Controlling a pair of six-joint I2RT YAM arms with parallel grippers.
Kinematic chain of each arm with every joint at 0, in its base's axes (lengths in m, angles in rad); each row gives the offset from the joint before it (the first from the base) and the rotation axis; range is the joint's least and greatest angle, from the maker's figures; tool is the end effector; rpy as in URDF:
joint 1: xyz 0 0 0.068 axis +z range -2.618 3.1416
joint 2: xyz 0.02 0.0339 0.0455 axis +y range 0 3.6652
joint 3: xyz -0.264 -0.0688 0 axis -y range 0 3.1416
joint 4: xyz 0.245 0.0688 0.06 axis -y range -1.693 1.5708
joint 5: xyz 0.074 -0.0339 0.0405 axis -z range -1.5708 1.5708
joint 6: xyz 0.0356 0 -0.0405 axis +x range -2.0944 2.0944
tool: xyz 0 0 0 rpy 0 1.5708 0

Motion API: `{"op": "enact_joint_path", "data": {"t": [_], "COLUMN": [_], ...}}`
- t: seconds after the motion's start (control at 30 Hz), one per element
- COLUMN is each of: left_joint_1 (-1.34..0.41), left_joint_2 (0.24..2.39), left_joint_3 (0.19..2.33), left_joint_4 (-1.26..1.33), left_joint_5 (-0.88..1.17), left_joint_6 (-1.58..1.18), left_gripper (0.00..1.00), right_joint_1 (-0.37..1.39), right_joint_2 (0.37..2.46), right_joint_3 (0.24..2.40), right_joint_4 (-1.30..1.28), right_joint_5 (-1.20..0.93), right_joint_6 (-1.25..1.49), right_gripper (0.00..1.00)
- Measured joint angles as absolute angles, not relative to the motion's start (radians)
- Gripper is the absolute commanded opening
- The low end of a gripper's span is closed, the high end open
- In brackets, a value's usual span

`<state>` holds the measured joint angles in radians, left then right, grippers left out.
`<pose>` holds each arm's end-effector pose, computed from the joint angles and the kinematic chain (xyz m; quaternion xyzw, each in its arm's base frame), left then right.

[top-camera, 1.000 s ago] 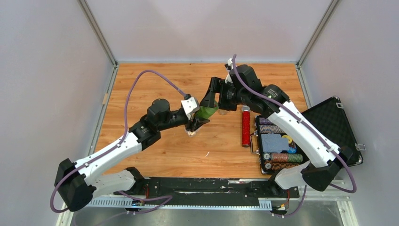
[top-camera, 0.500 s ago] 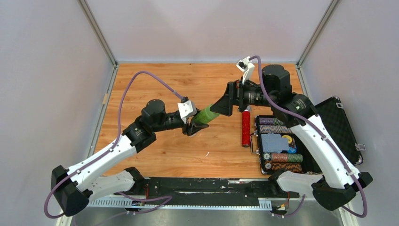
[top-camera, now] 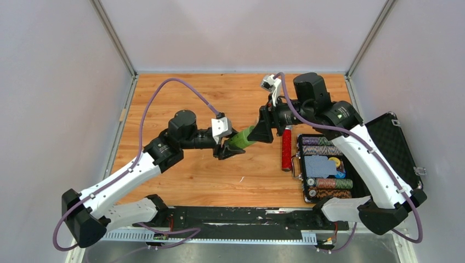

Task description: Sort the pills into containers

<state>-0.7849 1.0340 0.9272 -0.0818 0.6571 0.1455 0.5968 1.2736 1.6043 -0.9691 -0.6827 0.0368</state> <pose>0.1511 -0.1817 0.3548 0.5110 0.5596 -0.4256 0.4946 0.1830 0.1515 0.4417 -0.3772 0.7674 0.4161 0.3093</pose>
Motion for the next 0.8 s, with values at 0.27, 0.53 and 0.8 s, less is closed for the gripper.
{"op": "enact_joint_path", "data": {"t": [0.27, 0.53, 0.8], "left_joint_1": [-0.783, -0.777, -0.784], "left_joint_2": [1.093, 1.107, 1.111], "left_joint_3": [0.952, 0.952, 0.951], "left_joint_4": [-0.09, -0.099, -0.054], "left_joint_5": [0.61, 0.476, 0.436], "left_joint_6": [0.14, 0.141, 0.137], "left_gripper": [0.0, 0.0, 0.0], "right_joint_1": [0.603, 0.625, 0.63], "right_joint_2": [1.308, 1.348, 1.382], "right_joint_3": [1.619, 1.624, 1.605], "right_joint_4": [-0.98, -0.95, -0.859], "right_joint_5": [-0.635, -0.402, -0.287], "right_joint_6": [0.15, 0.587, 0.797], "right_gripper": [0.14, 0.51, 0.95]}}
